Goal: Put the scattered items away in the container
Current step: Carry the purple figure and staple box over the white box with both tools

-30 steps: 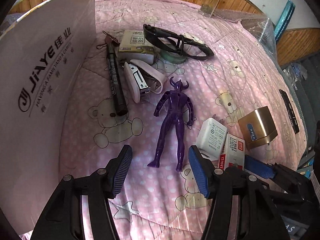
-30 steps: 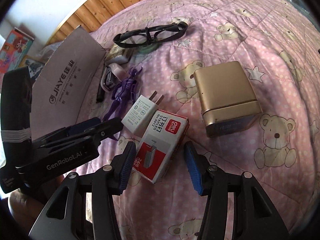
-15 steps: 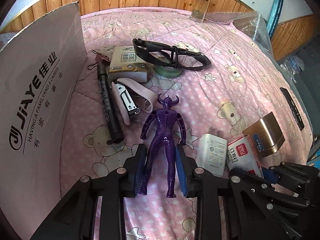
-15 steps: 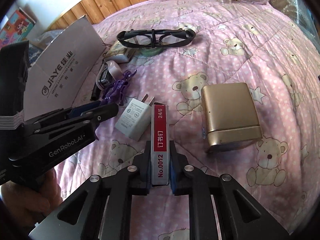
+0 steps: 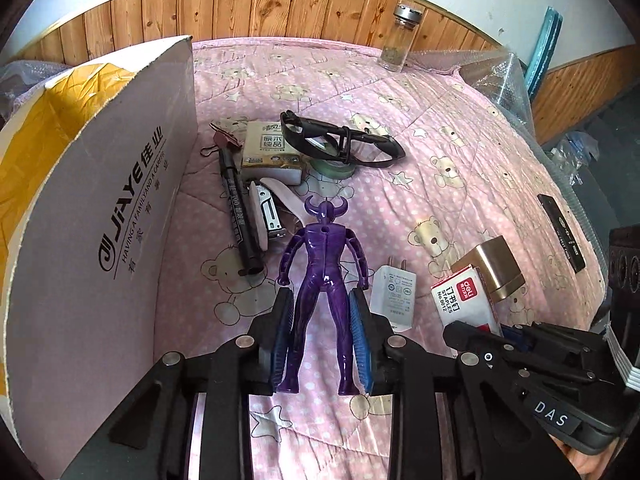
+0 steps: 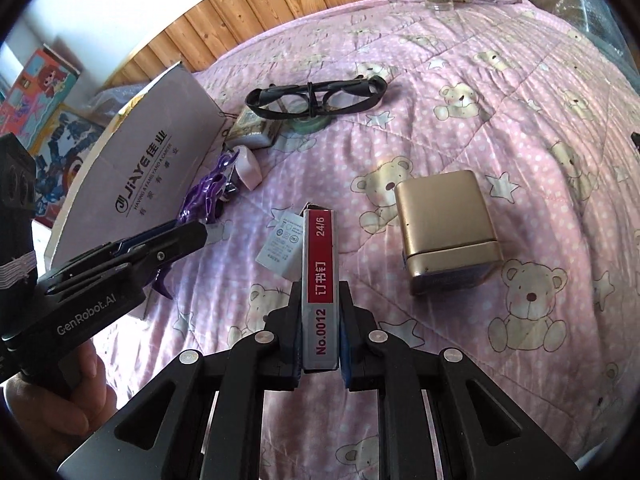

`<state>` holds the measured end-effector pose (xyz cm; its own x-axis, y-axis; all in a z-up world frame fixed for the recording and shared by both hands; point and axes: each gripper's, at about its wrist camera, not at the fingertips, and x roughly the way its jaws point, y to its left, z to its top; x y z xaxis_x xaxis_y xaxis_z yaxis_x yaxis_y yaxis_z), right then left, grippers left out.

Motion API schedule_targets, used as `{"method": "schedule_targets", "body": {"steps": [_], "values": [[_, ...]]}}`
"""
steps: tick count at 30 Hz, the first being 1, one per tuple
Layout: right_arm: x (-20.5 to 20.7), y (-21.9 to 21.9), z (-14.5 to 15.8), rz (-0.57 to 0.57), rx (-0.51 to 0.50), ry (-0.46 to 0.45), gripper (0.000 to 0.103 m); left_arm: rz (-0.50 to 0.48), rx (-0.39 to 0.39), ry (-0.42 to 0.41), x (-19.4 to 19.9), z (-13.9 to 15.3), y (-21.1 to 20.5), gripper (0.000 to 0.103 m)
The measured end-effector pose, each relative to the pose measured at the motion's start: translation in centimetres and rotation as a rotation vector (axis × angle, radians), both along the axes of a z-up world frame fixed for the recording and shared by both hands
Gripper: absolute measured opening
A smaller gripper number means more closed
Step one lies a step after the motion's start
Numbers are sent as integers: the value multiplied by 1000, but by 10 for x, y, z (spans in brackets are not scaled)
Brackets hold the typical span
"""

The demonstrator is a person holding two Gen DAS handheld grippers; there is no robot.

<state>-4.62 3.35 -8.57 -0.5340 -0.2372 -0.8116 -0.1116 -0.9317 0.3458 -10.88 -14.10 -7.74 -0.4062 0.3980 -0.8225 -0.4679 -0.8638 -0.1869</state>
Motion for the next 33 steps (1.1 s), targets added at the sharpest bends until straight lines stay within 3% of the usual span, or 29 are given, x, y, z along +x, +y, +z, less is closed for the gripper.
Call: {"method": "schedule_targets", "body": {"steps": [6,13,20,33], "values": [[13,-1,17,-1,52,18,15,-21,31,44,13,19,3,29],[28,-11,56,21,114,80,15,-13,110,28,20,33,-5,29],[18,-48,87,100,117,147,15,16,165,108,31,74,-38,29],[-20,-126,104,264,43,167,15,181,244,177,21,107,-129,29]]}}
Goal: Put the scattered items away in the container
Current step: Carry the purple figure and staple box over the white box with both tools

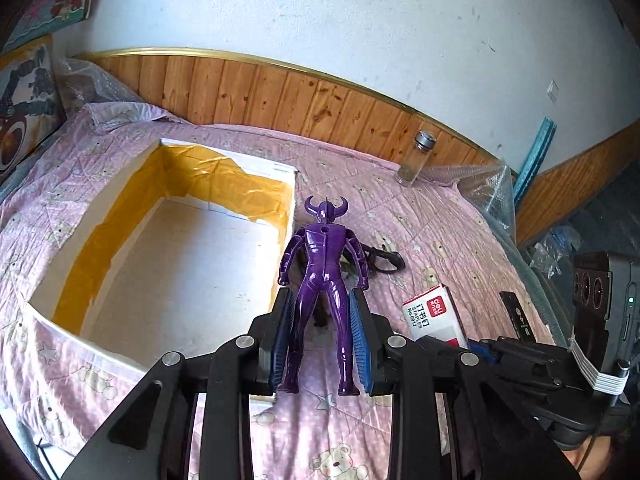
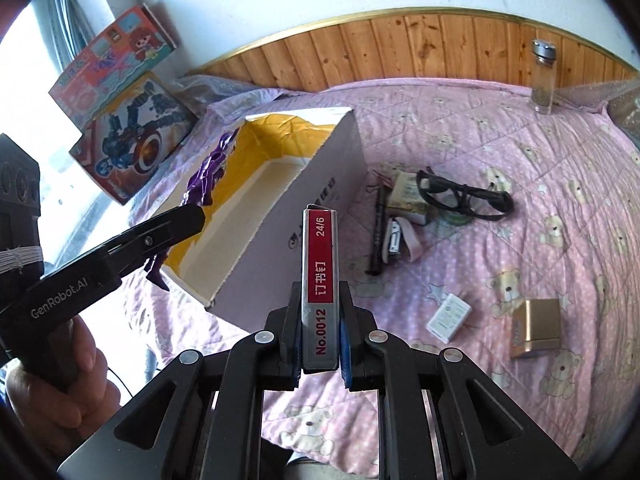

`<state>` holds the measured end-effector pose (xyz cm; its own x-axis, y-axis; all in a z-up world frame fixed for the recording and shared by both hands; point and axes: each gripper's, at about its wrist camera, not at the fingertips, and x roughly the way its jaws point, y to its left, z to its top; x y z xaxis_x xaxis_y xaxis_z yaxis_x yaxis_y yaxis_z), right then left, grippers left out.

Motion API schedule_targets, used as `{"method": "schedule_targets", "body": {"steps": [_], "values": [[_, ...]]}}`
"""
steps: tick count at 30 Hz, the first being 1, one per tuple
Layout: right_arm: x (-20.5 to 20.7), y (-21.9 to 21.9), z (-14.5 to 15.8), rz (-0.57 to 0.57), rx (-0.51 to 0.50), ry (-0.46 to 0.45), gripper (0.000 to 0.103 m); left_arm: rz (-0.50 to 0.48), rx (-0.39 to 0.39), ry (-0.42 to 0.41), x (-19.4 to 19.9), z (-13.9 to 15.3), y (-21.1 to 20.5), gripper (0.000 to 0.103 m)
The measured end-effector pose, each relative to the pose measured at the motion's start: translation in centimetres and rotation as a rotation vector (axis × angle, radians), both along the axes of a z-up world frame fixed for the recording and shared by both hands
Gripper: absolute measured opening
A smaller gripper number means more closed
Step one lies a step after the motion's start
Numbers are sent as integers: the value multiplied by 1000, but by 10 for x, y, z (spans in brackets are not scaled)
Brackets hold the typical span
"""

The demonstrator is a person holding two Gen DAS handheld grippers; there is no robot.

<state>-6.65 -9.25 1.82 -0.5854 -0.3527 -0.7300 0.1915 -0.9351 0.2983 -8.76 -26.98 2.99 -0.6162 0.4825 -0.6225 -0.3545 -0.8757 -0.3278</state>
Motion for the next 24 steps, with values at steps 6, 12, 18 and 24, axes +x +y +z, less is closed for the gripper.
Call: {"method": "schedule_targets", "body": {"steps": [6,12,18,24], "values": [[-22,-43,5,90,3,3,15,65,19,1,-5,3,-38,29],[-47,-72,17,139,24,23,15,126,90,-37,-29,3,-75,29],[-82,-91,24,160,61,34,15,171,108,-39,-59,7,-96,29],[-125,-99,25,155,57,11,15,170,134,-91,-98,-3,-98,29]]}}
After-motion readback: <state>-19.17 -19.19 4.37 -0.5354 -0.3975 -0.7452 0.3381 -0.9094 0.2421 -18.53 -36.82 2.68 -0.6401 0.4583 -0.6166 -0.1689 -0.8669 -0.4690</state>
